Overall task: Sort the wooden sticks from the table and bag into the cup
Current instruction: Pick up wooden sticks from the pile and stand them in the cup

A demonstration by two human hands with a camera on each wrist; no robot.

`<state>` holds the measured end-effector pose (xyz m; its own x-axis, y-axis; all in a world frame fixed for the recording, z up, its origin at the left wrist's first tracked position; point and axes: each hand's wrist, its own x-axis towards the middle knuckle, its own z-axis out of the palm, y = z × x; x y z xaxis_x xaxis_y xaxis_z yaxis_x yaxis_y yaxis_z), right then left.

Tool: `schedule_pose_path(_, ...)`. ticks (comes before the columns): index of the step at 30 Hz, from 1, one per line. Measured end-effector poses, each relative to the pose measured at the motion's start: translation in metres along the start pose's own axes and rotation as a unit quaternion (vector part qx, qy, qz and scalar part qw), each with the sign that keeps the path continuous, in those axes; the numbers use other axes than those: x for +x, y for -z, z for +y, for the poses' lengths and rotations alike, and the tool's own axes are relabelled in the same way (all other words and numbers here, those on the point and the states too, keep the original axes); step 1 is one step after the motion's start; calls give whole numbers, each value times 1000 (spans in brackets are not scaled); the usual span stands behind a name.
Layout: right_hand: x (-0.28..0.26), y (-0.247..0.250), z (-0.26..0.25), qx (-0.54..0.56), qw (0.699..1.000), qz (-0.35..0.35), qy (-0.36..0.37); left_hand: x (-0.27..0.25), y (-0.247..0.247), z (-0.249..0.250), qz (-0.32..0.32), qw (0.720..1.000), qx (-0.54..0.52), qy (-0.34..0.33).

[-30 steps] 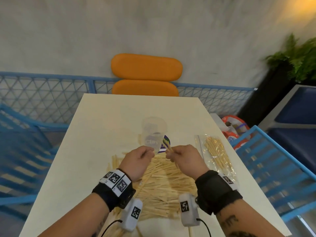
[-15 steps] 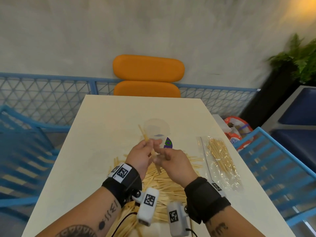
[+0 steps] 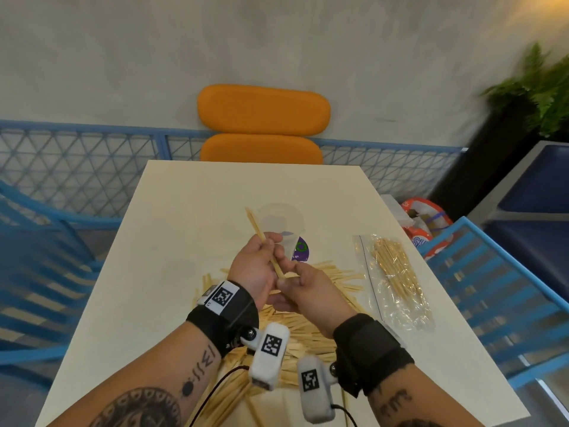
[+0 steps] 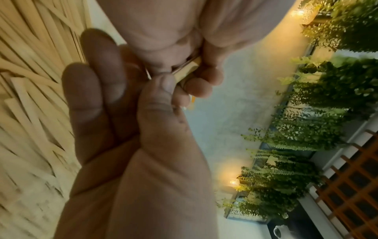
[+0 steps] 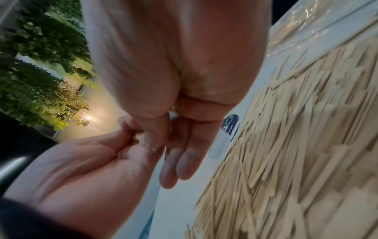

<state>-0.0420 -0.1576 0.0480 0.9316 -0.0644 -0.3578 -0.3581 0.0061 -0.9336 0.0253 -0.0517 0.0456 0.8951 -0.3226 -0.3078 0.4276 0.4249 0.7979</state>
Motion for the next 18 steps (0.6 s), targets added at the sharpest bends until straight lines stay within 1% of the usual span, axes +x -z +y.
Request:
schedule_pose_path(2, -2, 2, 0, -27, 1000, -5, -3, -1, 3, 0, 0, 1000, 5, 6)
schedule_pose_path(5, -3, 2, 0, -75, 997, 7, -1, -6, 7, -2, -18, 999, 32, 7)
schedule_pose_path(6, -4, 2, 2, -107, 994, 11, 1, -7, 9, -2, -17, 999, 37, 0)
schedule_pose_path(7, -4, 5, 5, -163, 986, 13, 6, -7, 14, -2, -11, 999, 45, -9)
schedule_pose_path(8, -5, 8, 9, -237, 971, 13, 18, -7, 20, 0, -1, 998, 59, -17)
schedule_pose_path(9, -6, 13, 14, -321, 946, 8, 32, -7, 29, 2, 9, 997, 75, -23)
schedule_pose_path(11, -11, 16, 23, -473, 880, -23, 50, -7, 49, 4, 25, 993, 109, -28)
schedule_pose_path(12, -14, 14, 26, -526, 847, -50, 58, -9, 59, 4, 33, 991, 128, -29)
schedule_pose_path(14, -16, 3, 35, -594, 792, -108, 97, -12, 75, 2, 52, 986, 158, -32)
schedule_pose_path(18, -12, -26, 51, -663, 699, -187, 192, -14, 94, -2, 89, 981, 168, -46)
